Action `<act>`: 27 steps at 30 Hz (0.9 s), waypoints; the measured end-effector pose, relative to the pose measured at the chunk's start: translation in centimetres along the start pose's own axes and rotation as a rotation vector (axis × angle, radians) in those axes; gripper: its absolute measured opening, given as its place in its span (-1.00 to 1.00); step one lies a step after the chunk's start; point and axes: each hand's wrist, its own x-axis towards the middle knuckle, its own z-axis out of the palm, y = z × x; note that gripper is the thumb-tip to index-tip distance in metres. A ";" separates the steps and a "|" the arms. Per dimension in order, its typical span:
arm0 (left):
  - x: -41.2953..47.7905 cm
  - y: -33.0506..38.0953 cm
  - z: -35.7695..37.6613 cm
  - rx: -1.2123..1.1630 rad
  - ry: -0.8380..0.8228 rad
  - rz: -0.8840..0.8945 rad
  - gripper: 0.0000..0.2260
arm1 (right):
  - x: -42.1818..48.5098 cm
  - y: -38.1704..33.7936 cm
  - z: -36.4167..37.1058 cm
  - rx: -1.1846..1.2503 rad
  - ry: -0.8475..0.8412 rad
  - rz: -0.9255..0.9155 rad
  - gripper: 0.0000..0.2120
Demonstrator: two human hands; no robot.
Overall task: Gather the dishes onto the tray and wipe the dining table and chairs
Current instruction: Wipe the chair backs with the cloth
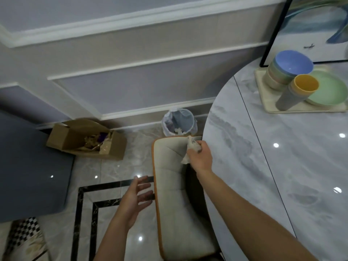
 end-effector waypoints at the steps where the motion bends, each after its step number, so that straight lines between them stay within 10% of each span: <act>1: 0.2 0.8 0.6 -0.014 -0.002 0.033 -0.59 | 1.2 -0.1 0.2 -0.066 0.045 -0.037 -0.68; 12: 1.7 5.2 1.8 0.055 -0.112 -0.014 -0.45 | 0.7 -1.4 4.5 -0.124 -0.084 -0.457 -0.71; 27: 3.7 1.6 -0.8 -0.171 -0.226 -0.035 -0.29 | -5.7 -1.8 3.8 -0.812 -0.454 -1.018 -0.61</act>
